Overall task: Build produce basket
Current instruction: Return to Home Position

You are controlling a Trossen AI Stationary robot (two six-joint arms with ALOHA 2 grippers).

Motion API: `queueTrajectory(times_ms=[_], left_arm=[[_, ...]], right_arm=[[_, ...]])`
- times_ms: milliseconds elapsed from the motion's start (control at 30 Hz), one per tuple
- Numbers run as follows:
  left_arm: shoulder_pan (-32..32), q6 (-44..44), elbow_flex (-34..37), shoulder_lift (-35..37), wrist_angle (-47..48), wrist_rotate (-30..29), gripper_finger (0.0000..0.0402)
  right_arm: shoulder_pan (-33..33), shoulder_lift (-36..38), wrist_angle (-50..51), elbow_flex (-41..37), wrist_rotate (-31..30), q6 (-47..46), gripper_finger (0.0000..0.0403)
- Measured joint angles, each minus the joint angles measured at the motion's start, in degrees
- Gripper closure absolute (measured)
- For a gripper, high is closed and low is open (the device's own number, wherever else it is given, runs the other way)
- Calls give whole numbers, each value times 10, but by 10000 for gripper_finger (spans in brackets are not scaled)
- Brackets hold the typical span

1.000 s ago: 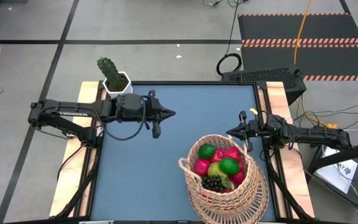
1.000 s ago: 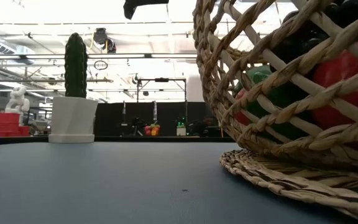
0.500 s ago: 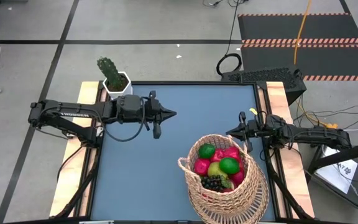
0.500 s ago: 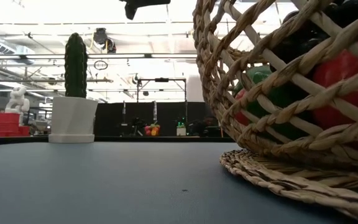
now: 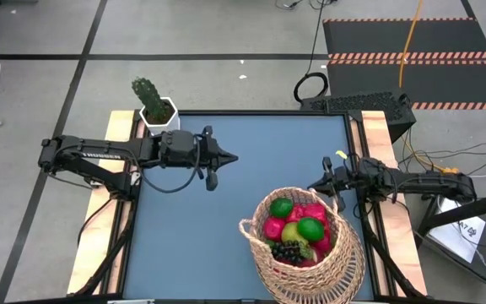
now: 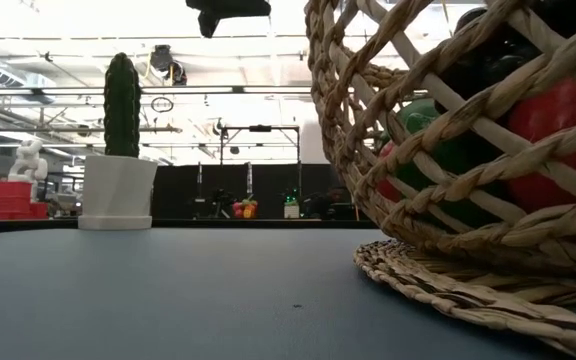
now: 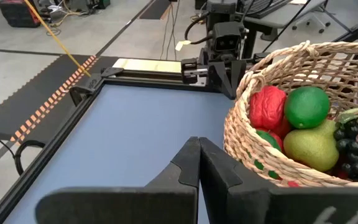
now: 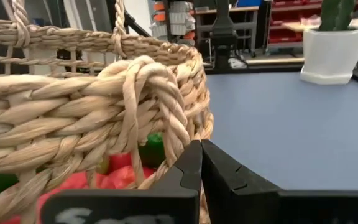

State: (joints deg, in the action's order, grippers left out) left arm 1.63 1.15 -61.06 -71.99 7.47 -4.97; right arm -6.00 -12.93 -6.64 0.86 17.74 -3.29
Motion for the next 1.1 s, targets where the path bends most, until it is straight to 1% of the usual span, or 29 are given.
queueTrajectory(times_ms=[133,233,300,433,600,1000,1100], left_arm=[[0,-2,0,0,0,0,396],[0,-5,0,0,1,0,399],[0,-5,0,0,0,0,397],[1,-6,0,0,0,1,398],[1,-6,0,0,-4,0,396],[1,-4,0,0,-5,0,398],[1,-2,0,0,-5,0,395]], right_arm=[[18,3,14,0,-40,7,403],[27,4,9,0,-71,22,403],[29,7,0,0,-85,16,403],[29,18,4,0,-72,12,403],[29,45,3,0,-88,25,403],[29,129,34,-1,-88,34,403],[29,127,35,-1,-89,38,403]])
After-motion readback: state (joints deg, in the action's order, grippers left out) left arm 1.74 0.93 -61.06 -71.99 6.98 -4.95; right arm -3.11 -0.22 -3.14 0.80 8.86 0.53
